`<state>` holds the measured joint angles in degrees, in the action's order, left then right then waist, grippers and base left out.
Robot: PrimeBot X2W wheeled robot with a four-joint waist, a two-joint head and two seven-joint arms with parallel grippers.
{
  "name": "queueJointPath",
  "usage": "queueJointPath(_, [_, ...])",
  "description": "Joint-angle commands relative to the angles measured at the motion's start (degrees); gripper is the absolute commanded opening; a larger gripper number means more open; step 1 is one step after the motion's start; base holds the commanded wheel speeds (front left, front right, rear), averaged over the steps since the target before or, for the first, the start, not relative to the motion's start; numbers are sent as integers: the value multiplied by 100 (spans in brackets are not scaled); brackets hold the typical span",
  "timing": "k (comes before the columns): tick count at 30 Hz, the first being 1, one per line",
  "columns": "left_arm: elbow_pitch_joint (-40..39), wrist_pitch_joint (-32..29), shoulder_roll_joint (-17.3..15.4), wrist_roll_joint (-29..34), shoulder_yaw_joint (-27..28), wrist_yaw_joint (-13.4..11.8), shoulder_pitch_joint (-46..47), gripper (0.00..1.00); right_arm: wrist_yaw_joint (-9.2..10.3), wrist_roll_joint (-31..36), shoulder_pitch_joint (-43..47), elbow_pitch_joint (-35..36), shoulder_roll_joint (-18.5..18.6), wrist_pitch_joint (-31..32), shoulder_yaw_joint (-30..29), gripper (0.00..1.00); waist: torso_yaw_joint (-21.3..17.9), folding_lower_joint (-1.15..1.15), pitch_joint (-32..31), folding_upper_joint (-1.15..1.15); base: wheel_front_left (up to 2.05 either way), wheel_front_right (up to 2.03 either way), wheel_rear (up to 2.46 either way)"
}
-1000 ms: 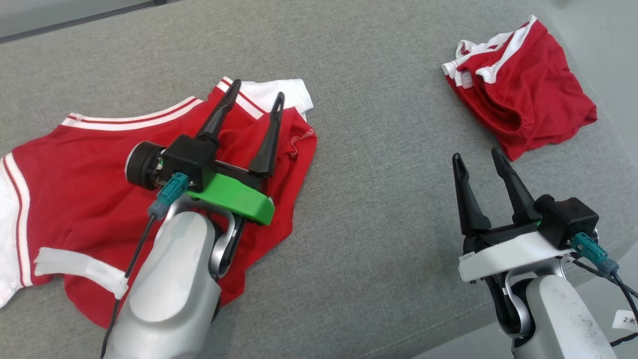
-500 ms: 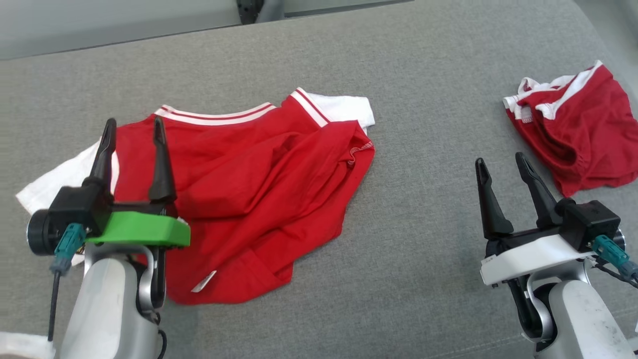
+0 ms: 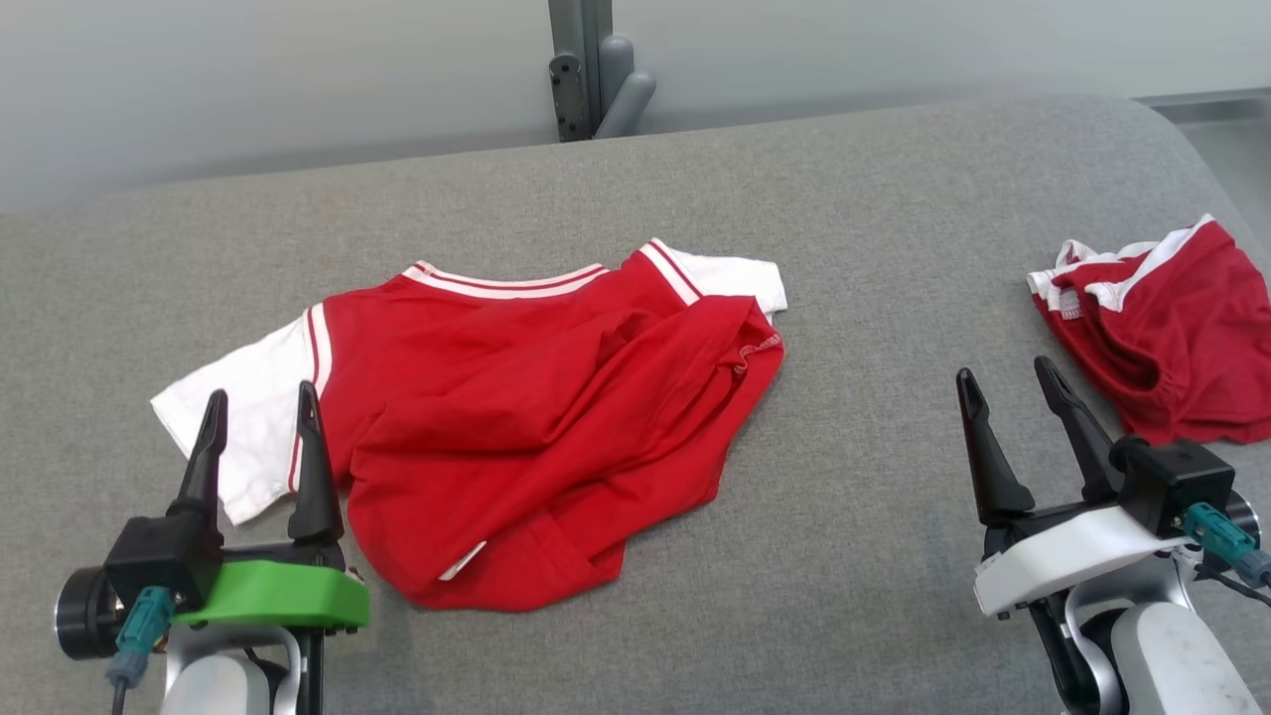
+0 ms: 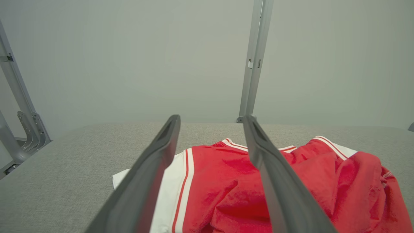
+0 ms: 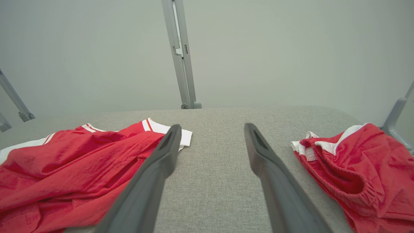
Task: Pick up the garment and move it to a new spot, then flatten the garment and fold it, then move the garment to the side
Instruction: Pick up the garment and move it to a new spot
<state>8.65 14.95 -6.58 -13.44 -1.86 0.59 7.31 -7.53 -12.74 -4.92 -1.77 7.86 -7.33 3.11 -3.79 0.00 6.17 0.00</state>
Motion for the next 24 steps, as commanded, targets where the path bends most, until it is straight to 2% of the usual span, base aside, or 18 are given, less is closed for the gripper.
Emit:
queueJointPath(1, [-46, 18, 15, 65, -17, -10, -166, 100, 9, -14, 112, 20, 22, 26, -13, 100, 48, 0, -216, 0, 0, 0, 0])
queueJointPath(13, [-191, -107, 47, 29, -178, -71, -736, 100, 9, -33, 470, 97, 60, 178, -58, 100, 73, 0, -605, 0, 0, 0, 0])
queueJointPath(24, [-334, -237, -45, -14, -254, -99, -848, 100, 9, -62, 585, 181, 17, 243, -102, 100, 96, 0, -619, 0, 0, 0, 0])
